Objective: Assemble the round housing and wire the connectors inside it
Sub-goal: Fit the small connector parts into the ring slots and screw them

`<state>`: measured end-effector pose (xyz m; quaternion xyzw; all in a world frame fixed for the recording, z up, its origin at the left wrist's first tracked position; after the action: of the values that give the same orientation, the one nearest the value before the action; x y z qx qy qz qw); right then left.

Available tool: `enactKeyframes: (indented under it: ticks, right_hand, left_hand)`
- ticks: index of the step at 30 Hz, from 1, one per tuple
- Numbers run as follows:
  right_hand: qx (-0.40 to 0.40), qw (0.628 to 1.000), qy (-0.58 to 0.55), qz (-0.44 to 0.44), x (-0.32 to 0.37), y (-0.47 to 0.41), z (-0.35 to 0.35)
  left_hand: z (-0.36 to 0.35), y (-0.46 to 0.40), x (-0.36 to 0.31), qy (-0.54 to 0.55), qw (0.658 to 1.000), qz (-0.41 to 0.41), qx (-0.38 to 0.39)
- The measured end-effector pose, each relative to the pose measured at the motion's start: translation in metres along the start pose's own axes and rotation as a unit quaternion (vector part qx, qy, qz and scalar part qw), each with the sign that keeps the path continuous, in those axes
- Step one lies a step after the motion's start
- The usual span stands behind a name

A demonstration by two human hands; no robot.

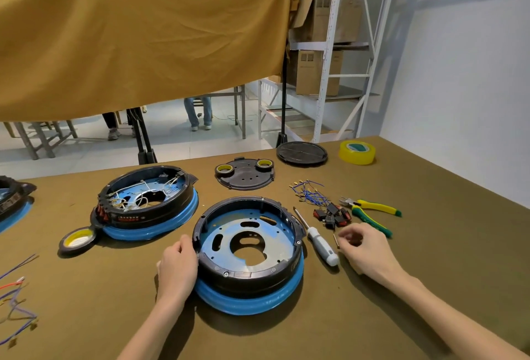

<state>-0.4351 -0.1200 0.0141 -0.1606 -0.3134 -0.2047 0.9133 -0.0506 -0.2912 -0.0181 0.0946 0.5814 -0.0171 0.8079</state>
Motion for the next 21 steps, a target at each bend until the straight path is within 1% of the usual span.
enactKeyframes:
  ticks: [4, 7, 9, 12, 17, 21]
  right_hand:
    - [-0.04, 0.996, 0.037, -0.073, -0.021, -0.01, 0.016]
    - [0.009, 0.992, 0.077, -0.096, -0.031, -0.013, 0.014]
    - [0.038, 0.993, 0.078, -0.08, -0.028, -0.014, 0.009]
    - [0.05, 0.992, 0.095, -0.06, -0.017, -0.019, 0.003]
    - [0.034, 0.994, 0.103, -0.026, 0.002, -0.019, 0.005]
    - [-0.016, 0.999, 0.025, 0.021, 0.037, -0.017, 0.014]
  left_hand:
    - [-0.003, 0.001, -0.002, -0.021, 1.0, -0.016, 0.003]
    - [-0.002, 0.001, 0.0, -0.026, 0.999, -0.039, 0.007]
    - [-0.003, 0.002, 0.001, -0.032, 0.998, -0.053, 0.008]
    - [-0.005, 0.004, -0.001, -0.041, 0.997, -0.067, 0.012]
    - [-0.008, 0.014, -0.014, -0.04, 0.992, -0.122, 0.016]
    - [-0.014, 0.015, -0.014, -0.013, 0.99, -0.136, 0.044]
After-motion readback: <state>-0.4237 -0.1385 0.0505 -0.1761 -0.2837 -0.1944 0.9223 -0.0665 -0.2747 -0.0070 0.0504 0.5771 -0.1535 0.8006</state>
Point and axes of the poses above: each hand's wrist, its own y-axis away from the middle knuckle, its own z-axis out of the back of the hand, x = y × z, the point moved 8 cm from there along -y, towards the middle knuckle, and after that the axes turned 9 degrees about x, right-handed, at the moved point
